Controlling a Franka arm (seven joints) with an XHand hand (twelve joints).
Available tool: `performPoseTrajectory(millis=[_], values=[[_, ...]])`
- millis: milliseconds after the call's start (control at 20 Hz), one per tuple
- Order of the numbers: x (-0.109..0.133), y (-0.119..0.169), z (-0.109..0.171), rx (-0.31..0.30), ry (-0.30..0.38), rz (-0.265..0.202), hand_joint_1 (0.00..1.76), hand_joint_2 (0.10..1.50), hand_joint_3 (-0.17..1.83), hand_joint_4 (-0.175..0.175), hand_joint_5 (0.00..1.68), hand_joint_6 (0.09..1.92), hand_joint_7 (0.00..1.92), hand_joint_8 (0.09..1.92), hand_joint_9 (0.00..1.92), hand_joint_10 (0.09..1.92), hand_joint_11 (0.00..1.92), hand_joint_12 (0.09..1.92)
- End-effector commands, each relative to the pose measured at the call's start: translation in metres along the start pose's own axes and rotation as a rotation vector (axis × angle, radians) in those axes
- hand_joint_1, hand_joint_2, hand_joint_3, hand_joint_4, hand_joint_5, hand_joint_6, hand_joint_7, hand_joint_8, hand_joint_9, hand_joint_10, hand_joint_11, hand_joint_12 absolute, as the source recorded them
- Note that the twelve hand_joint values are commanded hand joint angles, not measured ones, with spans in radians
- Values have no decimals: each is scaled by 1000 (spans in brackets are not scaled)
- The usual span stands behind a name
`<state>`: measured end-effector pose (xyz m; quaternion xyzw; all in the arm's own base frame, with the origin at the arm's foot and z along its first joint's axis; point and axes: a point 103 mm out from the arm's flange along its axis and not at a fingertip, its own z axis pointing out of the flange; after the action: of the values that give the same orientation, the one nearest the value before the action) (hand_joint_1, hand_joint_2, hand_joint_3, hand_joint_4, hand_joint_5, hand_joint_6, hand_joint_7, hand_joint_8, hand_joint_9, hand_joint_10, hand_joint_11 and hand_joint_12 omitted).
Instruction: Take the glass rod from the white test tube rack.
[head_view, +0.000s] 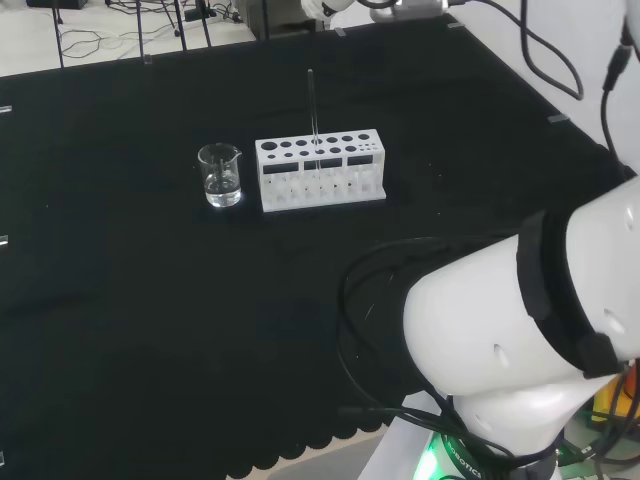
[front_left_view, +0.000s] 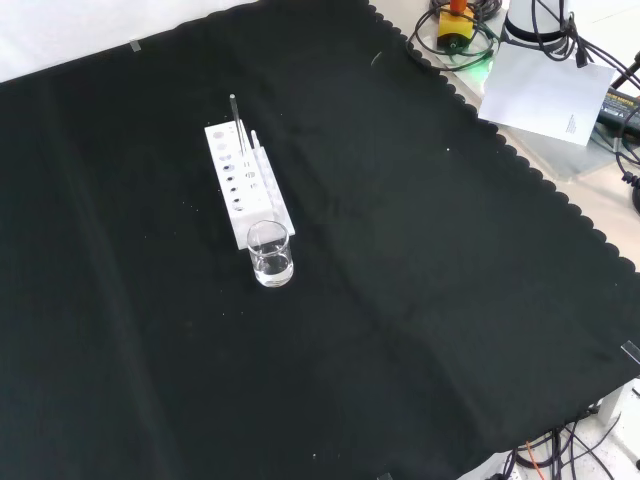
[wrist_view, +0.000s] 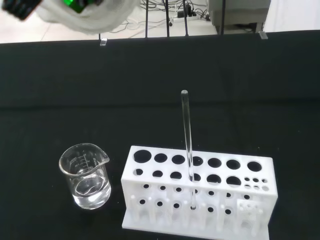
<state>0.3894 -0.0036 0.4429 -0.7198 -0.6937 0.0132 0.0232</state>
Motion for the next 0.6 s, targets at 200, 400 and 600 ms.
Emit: performPoseTrajectory(millis=[200, 400, 600], values=[[-2, 73, 26, 14, -22, -22, 750, 684, 536, -36, 0, 87, 0, 87, 45, 87, 0, 767], [-6, 94, 43, 28, -13, -39, 748, 686, 534, -26, 0, 87, 0, 87, 46, 87, 0, 790], [-9, 107, 62, 53, -8, -45, 745, 688, 534, -14, 0, 87, 0, 87, 43, 87, 0, 793]])
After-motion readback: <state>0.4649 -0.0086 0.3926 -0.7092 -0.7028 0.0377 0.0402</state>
